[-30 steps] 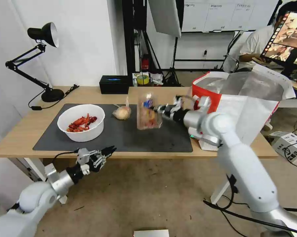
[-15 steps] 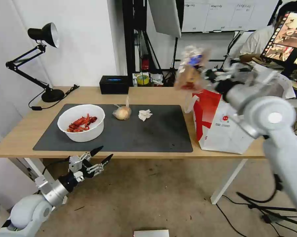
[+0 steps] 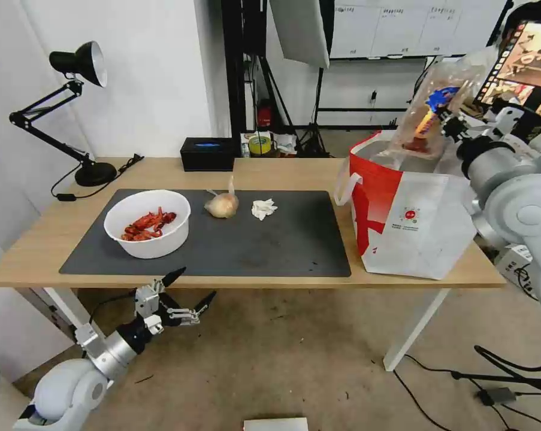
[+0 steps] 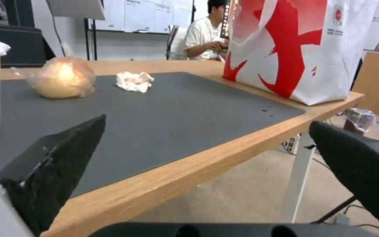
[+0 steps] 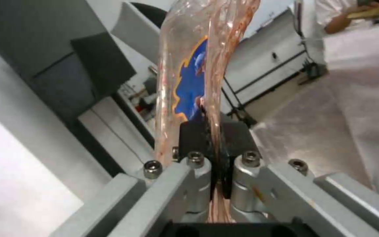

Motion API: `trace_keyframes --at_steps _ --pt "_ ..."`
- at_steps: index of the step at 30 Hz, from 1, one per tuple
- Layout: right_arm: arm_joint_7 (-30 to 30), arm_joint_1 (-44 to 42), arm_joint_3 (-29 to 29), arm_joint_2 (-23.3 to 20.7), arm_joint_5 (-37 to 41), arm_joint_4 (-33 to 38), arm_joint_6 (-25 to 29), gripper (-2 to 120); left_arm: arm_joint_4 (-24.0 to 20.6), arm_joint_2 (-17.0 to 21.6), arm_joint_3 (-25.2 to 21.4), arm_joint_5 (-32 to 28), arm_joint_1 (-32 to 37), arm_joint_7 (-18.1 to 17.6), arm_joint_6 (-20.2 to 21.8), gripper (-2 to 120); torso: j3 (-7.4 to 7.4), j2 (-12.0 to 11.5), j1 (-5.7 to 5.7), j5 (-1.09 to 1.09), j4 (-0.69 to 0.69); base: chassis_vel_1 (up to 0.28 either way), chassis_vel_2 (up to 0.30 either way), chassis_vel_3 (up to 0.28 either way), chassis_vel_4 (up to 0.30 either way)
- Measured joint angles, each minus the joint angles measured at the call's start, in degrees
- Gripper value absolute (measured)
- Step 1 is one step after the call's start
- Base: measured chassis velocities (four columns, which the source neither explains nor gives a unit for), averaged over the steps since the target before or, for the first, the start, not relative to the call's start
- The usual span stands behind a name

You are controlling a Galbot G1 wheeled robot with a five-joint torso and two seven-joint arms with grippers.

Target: Pick up the trash from the table and place it into the takeout bag.

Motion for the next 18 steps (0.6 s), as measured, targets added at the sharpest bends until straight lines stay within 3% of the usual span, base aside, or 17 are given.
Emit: trace_keyframes --at_steps 11,18 --pt "0.2 -3.9 0.7 0.9 0.9 0.9 -1.0 0 -0.7 -0.2 -0.1 0.3 1.0 -0.2 -0.4 104 0.00 0.0 0.00 -0.01 0.00 0.000 0.000 0.000 0.000" --pt "1.4 -6.1 1.6 1.2 3.3 1.6 -1.1 22 -0.7 -0.3 0.5 0.6 1.0 -0.3 -0.4 100 0.00 0.0 0.00 -0.01 0.00 0.000 0.000 0.000 0.000"
